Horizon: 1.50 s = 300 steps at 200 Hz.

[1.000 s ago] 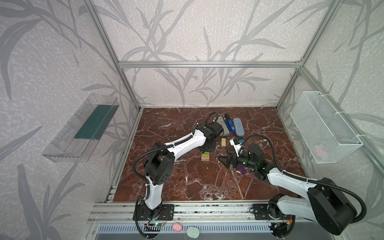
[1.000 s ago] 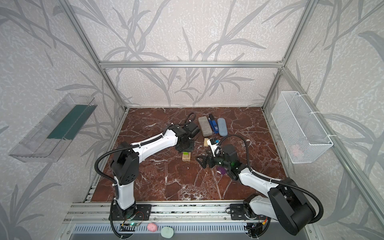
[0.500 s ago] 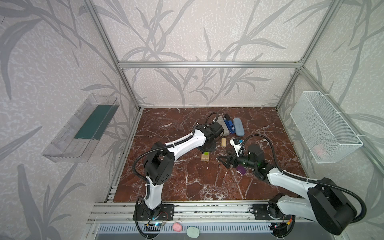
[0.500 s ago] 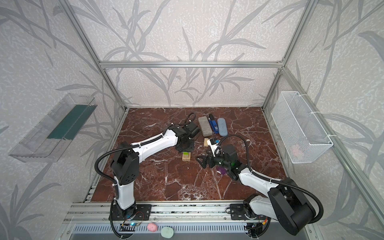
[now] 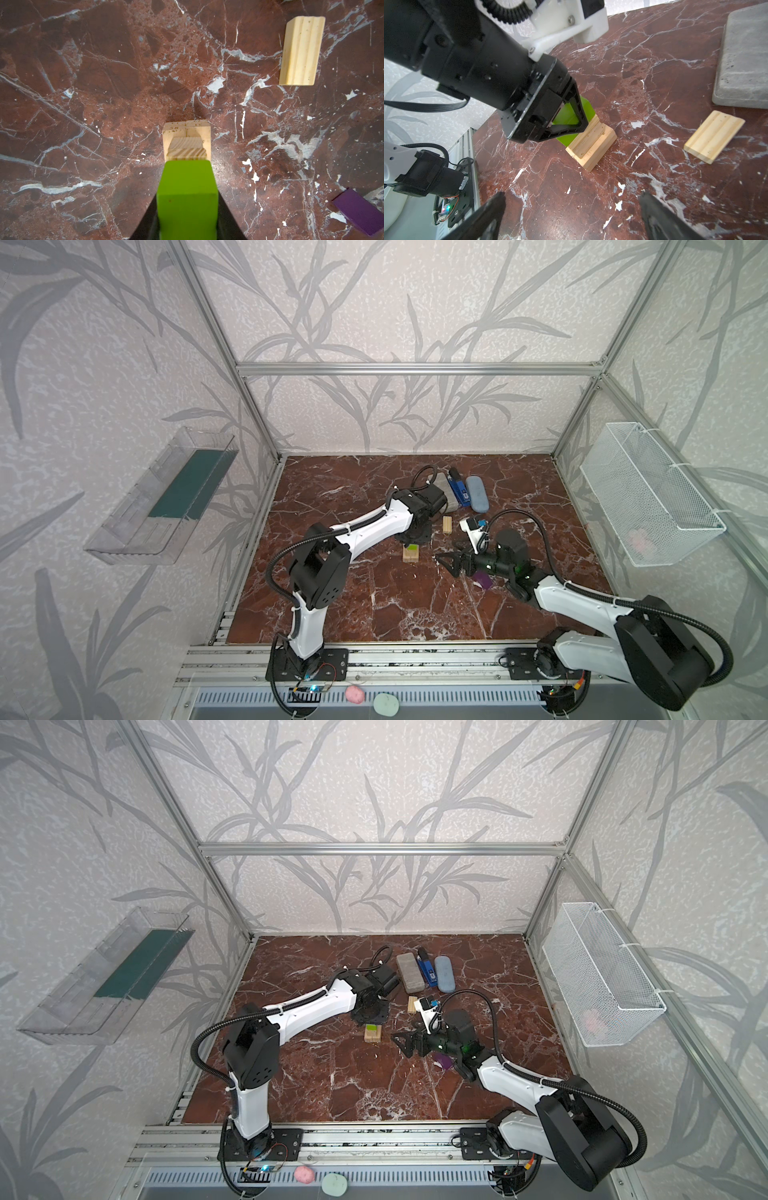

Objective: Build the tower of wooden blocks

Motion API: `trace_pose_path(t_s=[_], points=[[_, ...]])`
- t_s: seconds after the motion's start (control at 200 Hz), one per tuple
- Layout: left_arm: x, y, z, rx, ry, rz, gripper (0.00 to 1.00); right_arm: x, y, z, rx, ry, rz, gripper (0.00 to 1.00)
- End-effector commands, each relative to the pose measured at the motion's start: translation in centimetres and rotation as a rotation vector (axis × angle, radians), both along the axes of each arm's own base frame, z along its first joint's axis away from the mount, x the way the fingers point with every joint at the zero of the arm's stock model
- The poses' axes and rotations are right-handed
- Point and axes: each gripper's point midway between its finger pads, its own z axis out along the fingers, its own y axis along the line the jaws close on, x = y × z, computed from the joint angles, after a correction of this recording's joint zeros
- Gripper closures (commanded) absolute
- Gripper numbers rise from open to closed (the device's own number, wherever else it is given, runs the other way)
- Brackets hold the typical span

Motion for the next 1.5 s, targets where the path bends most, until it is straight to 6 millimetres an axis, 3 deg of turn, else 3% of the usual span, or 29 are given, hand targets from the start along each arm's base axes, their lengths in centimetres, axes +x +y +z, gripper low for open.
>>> trace_pose_path(t_s=[0.0, 0.615, 1.495], points=[[-0.2, 0.7, -0.4, 0.038, 0.021, 0.001, 0.65, 0.0, 0.0, 1.0, 0.021, -0.036, 0.003, 0.01], [0.1, 0.6, 0.0, 0.039, 0.008, 0.002, 0.60, -0.1, 0.0, 1.0, 0.023, -0.037, 0.005, 0.01], [0.4, 0.4, 0.3, 0.040, 0.004, 0.001, 0.68, -0.2, 0.0, 1.1, 0.025, -0.041, 0.007, 0.01]])
